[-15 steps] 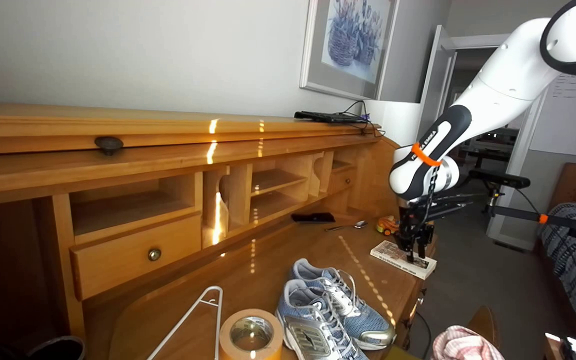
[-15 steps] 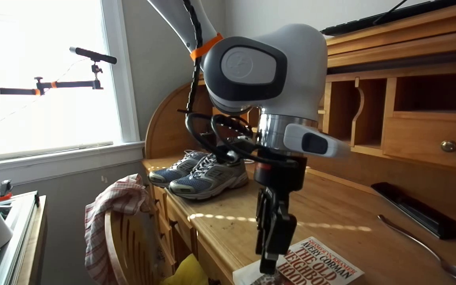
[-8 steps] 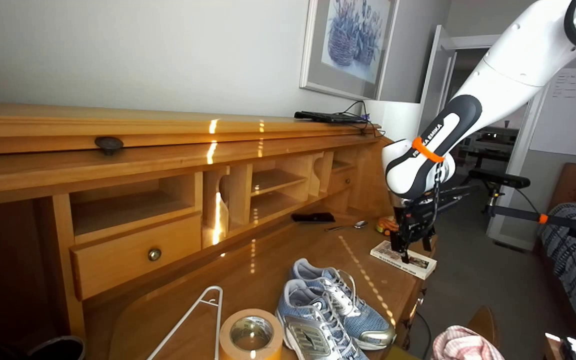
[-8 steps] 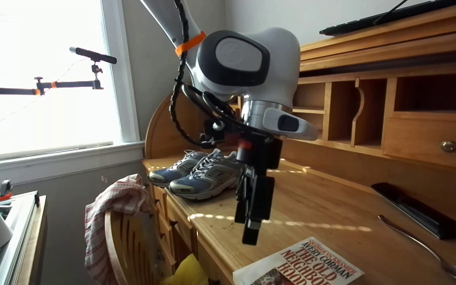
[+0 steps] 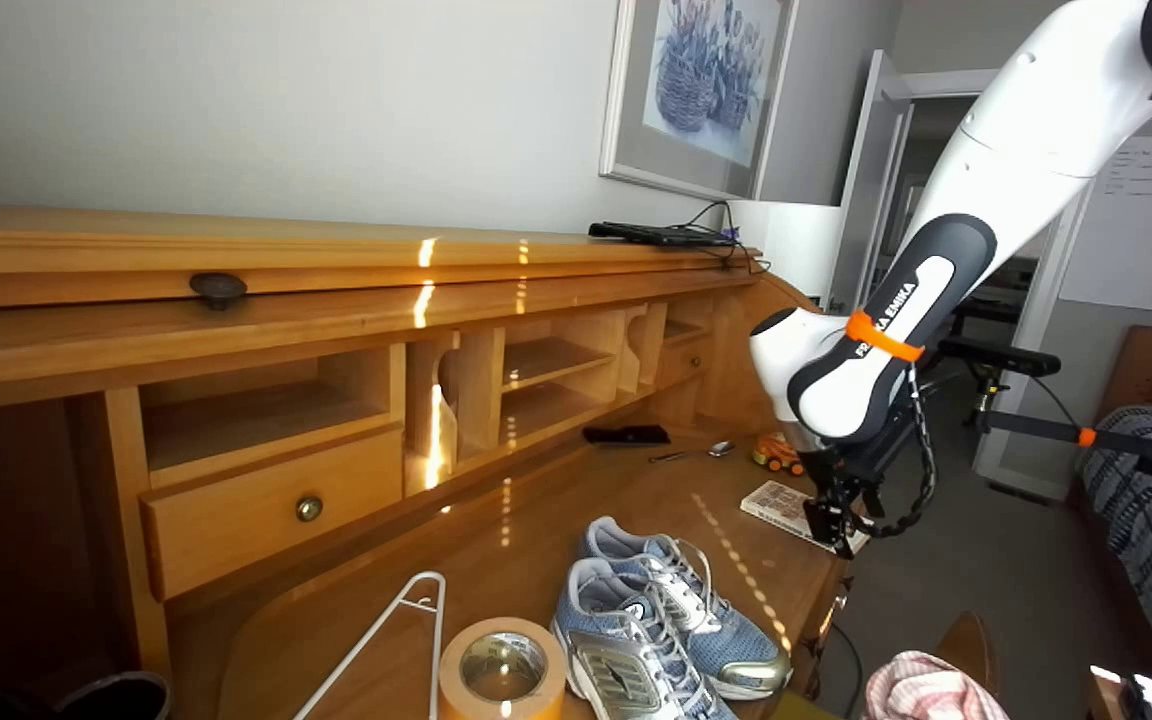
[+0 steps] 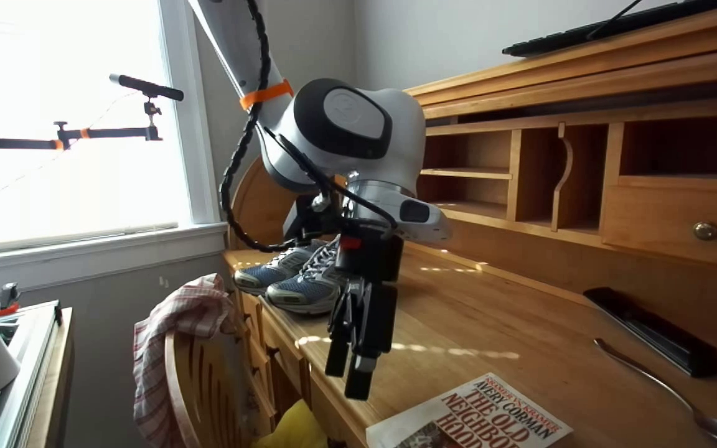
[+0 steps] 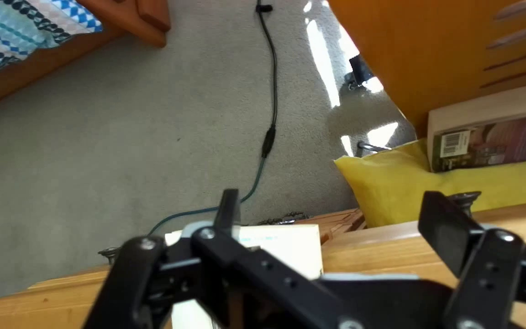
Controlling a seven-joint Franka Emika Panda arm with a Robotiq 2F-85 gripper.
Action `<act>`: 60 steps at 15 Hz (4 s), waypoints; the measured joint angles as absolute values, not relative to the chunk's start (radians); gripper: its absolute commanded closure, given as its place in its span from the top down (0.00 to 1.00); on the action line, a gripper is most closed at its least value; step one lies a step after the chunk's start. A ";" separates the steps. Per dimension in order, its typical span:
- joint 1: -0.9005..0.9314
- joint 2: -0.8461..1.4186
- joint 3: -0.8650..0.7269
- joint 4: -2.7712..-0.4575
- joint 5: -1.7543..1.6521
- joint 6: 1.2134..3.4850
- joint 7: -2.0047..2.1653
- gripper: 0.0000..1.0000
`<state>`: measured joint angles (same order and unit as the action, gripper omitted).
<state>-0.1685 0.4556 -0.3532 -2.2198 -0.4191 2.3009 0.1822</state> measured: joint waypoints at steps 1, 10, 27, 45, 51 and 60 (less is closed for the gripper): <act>-0.161 0.456 -0.358 -2.229 -0.457 2.304 0.193 1.00; -0.127 0.458 -0.401 -2.312 -0.839 2.436 0.357 1.00; -0.134 0.540 -0.364 -2.301 -1.171 2.450 0.773 1.00; -0.204 0.615 -0.310 -2.227 -1.285 2.450 0.882 0.19; -0.212 0.617 -0.292 -2.215 -1.261 2.399 0.875 0.06; -0.201 0.514 -0.210 -2.252 -1.116 2.362 0.799 0.06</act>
